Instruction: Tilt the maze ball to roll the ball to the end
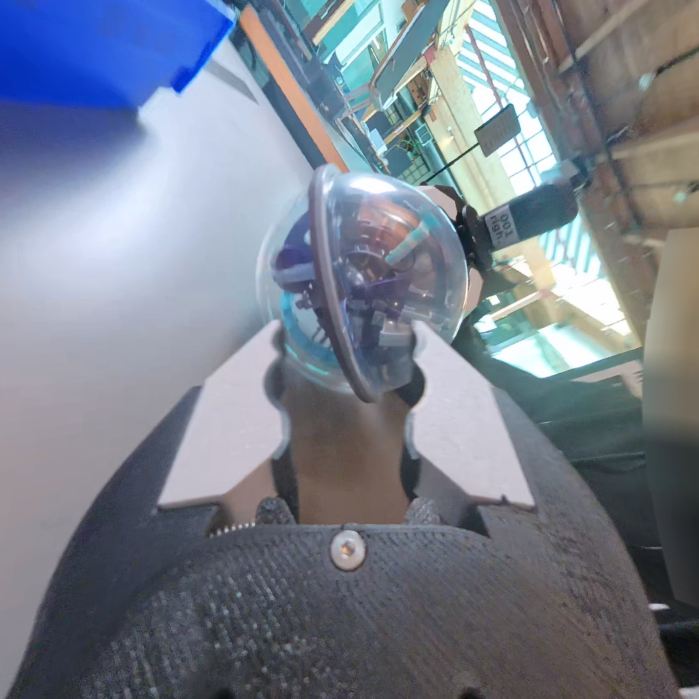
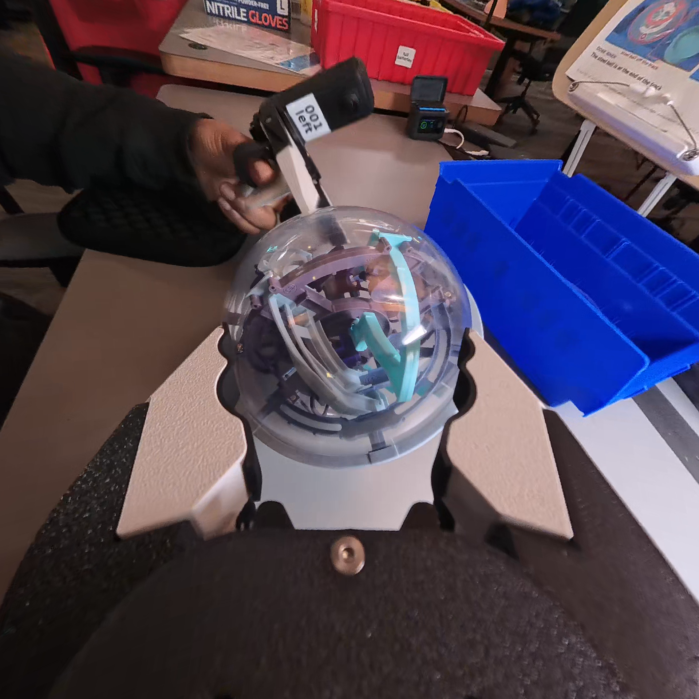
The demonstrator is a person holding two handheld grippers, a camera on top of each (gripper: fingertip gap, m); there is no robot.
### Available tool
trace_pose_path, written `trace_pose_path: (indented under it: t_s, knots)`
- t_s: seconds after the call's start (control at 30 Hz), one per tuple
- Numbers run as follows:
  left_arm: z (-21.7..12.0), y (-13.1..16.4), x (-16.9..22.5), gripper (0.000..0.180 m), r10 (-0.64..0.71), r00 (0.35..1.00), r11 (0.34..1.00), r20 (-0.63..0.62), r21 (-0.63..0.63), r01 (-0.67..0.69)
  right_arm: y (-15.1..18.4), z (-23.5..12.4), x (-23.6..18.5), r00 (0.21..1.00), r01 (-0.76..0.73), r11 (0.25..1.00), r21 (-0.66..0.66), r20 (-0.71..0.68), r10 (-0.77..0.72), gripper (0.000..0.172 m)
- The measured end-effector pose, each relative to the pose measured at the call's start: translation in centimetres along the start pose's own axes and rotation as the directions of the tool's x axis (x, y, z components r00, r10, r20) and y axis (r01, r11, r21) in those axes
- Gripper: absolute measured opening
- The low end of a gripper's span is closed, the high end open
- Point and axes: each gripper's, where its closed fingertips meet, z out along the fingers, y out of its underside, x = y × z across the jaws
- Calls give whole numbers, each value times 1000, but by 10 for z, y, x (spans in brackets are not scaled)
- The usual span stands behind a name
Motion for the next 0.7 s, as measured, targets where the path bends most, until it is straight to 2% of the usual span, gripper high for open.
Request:
trace_pose_path:
  t_s: [0.03, 0.1, 0.17, 0.23, 0.3, 0.37, 0.4, 0.47, 0.7]
  knots:
    - [-2, -8, 3, 82, 102, 995, 994, 22, 23, -102, 0, 0, 1, 1000, -6, 1000, -5, 10, 6, 115]
    - [-4, -25, 15, 106, 345, 936, 936, 72, 40, -349, -1, 2, 3, 999, -15, 1000, -21, 31, 16, 115]
    - [3, -33, 30, 119, 549, 830, 835, 94, -13, -551, -2, 4, 6, 998, -36, 999, -35, 56, 38, 114]
    - [17, -32, 38, 127, 676, 734, 737, 63, -87, -670, -4, 8, 10, 993, -73, 996, -48, 88, 77, 113]
    - [32, -23, 37, 128, 720, 694, 683, -14, -166, -712, -4, 11, 14, 985, -114, 992, -55, 125, 120, 113]
    - [43, -24, 27, 126, 741, 671, 652, -26, -208, -729, -5, 15, 16, 975, -150, 987, -52, 155, 157, 113]
    - [47, -19, 28, 122, 724, 686, 662, -73, -210, -720, -5, 16, 16, 972, -162, 986, -47, 167, 167, 113]
    - [51, -19, 26, 127, 703, 706, 684, -86, -193, -704, -6, 18, 17, 967, -180, 983, -26, 176, 182, 114]
    - [47, -23, 22, 126, 662, 746, 734, -76, -136, -665, -8, 19, 20, 960, -239, 967, 81, 167, 224, 112]
